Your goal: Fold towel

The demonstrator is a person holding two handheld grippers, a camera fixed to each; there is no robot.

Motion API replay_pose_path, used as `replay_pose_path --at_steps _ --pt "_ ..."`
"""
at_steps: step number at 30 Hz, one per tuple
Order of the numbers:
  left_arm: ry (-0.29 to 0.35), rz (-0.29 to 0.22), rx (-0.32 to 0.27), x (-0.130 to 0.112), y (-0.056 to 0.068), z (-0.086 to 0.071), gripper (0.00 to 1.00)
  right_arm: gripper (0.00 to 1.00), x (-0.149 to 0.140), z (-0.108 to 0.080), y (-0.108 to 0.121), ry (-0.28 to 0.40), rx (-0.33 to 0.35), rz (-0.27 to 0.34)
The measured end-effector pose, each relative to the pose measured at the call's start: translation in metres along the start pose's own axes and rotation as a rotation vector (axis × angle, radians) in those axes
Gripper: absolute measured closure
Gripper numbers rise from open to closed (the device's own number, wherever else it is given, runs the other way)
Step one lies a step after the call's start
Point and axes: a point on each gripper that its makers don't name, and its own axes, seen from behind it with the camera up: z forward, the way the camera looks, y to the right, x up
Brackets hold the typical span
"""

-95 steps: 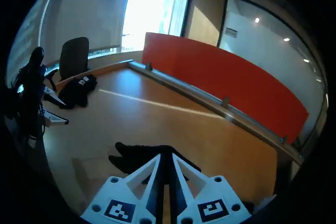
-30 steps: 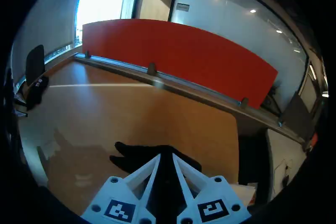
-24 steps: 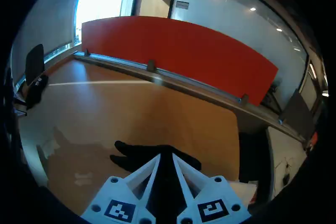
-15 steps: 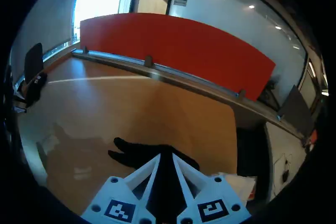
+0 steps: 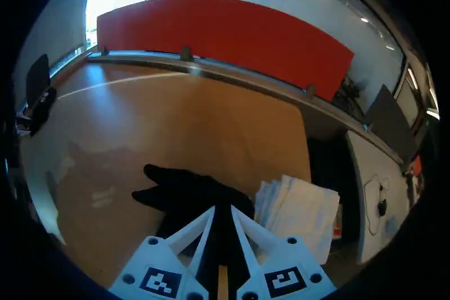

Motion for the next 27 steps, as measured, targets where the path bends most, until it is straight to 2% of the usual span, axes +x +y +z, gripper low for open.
replay_pose_path --at_steps 8,27 --pt "-0.001 0.011 -0.004 0.001 0.003 0.000 0.02 0.96 -0.038 0.002 0.000 -0.059 -0.015 0.029" --pt "-0.007 0.018 0.007 0.001 -0.001 0.000 0.03 0.95 -0.080 0.013 0.007 -0.143 -0.052 0.072"
